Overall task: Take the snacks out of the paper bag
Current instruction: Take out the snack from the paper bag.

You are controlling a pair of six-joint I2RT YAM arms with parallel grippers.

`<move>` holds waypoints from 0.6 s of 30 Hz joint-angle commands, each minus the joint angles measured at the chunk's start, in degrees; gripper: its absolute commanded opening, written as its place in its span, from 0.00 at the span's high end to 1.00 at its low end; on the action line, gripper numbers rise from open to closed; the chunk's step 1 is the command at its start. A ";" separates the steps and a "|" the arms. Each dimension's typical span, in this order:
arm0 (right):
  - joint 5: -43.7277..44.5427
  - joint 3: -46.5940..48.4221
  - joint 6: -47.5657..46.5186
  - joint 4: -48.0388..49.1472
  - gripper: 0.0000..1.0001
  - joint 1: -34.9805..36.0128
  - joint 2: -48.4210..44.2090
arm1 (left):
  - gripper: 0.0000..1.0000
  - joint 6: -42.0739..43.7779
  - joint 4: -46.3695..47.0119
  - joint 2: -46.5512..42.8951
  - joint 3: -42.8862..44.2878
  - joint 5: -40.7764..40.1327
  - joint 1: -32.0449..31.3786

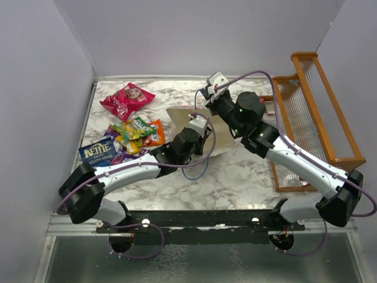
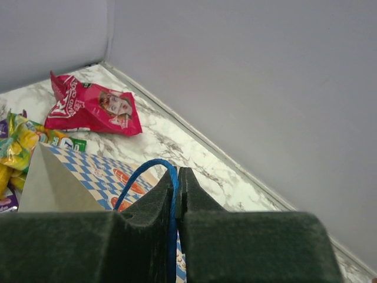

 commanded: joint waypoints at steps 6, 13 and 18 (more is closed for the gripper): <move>2.25 8.81 2.51 -3.87 0.98 -2.70 4.13 | 0.77 2.86 -4.23 -16.18 -1.66 7.61 -0.39; 1.21 12.06 3.30 -5.96 0.98 -4.53 5.70 | 0.77 4.89 -9.65 -27.19 -2.12 7.91 -0.32; 0.90 14.84 5.56 -9.36 0.98 -6.75 7.62 | 0.78 7.98 -13.33 -35.05 0.82 5.46 -0.32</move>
